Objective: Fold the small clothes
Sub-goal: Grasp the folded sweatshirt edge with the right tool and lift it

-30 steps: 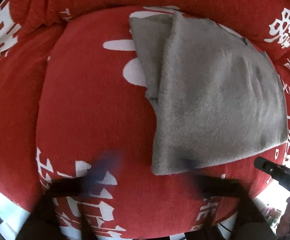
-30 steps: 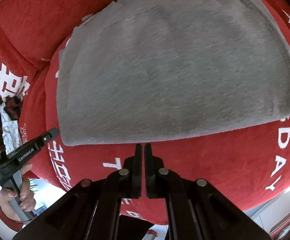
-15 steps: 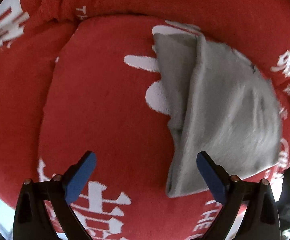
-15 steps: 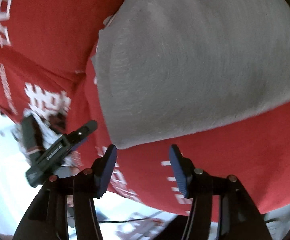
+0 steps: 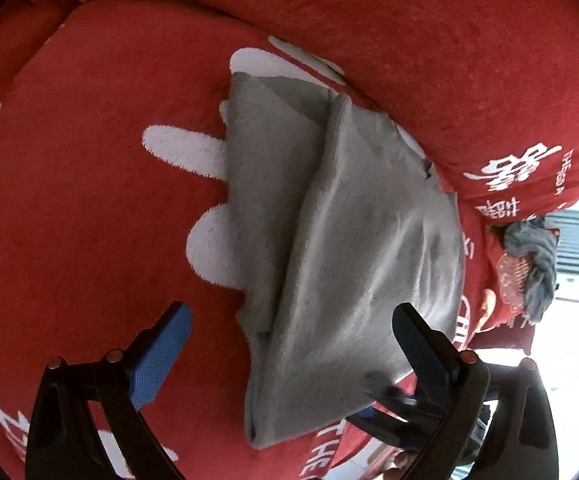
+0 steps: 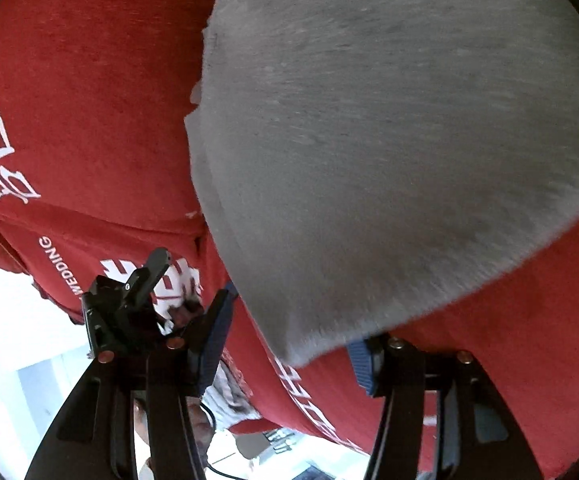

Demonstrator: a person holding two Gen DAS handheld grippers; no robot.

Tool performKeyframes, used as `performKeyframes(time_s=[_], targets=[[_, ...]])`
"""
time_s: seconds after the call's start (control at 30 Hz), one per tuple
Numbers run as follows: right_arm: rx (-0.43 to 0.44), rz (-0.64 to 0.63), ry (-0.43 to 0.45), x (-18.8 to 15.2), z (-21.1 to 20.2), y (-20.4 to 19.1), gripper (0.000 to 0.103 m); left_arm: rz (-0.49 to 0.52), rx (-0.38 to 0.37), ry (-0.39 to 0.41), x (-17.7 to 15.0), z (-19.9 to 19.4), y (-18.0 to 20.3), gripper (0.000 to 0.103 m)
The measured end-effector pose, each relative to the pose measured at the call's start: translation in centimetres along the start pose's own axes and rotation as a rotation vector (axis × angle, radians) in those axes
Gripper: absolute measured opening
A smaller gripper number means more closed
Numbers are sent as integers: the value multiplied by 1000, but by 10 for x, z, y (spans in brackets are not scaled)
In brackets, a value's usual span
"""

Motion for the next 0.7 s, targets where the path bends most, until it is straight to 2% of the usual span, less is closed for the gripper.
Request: performKeyframes(time_s=[0.03, 0.07, 0.13, 0.2, 0.37, 0.5, 0.57, 0.6, 0.63, 0.67, 0.7], targets=[[-1, 29, -13, 1, 3, 2, 37, -12, -3, -1, 1, 1, -1, 101], [3, 62, -24, 1, 4, 4, 8, -24, -1, -2, 2, 1, -3, 101], [102, 130, -27, 4, 1, -3, 8, -39, 0, -8, 4, -1, -8, 101], [184, 116, -29, 5, -11, -20, 8, -47, -33, -17, 5, 1, -6, 101], [232, 5, -58, 4, -31, -57, 8, -43, -183, -67, 15, 20, 18, 101], [216, -24, -73, 4, -31, -62, 8, -3, -218, -67, 33, 44, 51, 101], [169, -43, -91, 0, -27, -55, 8, 49, -178, -60, 38, 52, 67, 101], [150, -48, -100, -3, -24, -52, 8, 77, -133, -58, 39, 56, 73, 100], [107, -63, -119, -6, -24, -45, 8, 118, -50, -57, 41, 63, 77, 97], [50, -84, -141, -10, -23, -40, 8, 141, -1, -57, 41, 66, 78, 86], [3, -103, -158, -12, -21, -36, 11, 178, 81, -66, 41, 72, 79, 77]])
Point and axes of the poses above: each gripper's, at about its wrist camera, not at the fingertips, and z roughly the way its jaws point, y to its right, x to its top, the point moved 7 cm from there along z, roughly the way its jaws point, and after that the axes turned 2 degrees about z, right-handed, at the moved point
